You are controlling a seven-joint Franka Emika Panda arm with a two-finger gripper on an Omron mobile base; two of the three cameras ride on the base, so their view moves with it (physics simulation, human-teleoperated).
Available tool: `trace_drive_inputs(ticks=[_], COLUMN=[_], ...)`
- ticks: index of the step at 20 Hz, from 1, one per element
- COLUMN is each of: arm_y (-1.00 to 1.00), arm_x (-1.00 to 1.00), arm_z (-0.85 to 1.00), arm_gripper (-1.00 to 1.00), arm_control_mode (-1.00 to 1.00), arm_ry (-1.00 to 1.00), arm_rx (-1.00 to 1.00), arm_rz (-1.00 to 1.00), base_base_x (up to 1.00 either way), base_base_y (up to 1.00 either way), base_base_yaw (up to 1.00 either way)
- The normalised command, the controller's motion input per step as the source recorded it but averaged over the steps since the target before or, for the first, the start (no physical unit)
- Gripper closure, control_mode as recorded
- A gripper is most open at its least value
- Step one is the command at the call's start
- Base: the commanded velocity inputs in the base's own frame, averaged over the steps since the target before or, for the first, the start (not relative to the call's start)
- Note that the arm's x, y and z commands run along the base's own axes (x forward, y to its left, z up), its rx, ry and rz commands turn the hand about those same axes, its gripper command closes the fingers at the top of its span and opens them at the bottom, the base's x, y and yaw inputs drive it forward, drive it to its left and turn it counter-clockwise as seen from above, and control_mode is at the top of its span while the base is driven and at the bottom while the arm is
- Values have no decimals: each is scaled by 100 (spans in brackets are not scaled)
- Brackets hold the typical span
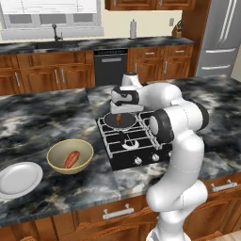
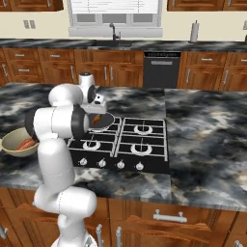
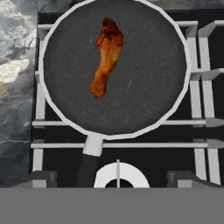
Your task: Place the chicken drumstick on the plate and place the sweet potato on the same plate.
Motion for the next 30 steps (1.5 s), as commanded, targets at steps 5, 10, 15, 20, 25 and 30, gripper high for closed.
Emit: trace_drive_inputs(ticks=[5, 10, 15, 20, 25, 30], arm_y=[1, 2, 0, 9, 1, 0], arm_x=[36, 37, 6, 6, 27, 33], arm_z=[-22, -1, -2, -11, -5, -17], arm_gripper=[-100, -100, -100, -100, -100, -100], arm_control_mode=[-100, -100, -100, -100, -100, -100], arm_ry=[-14, -1, 3, 0, 2, 7], arm_rx=[0, 0, 0, 3, 0, 0], arm_rz=[-13, -9, 0, 2, 0, 0], base_base_x=[0, 0, 0, 0, 0, 0], base_base_y=[0, 0, 0, 0, 0, 0], base_base_yaw=[0, 0, 0, 0, 0, 0])
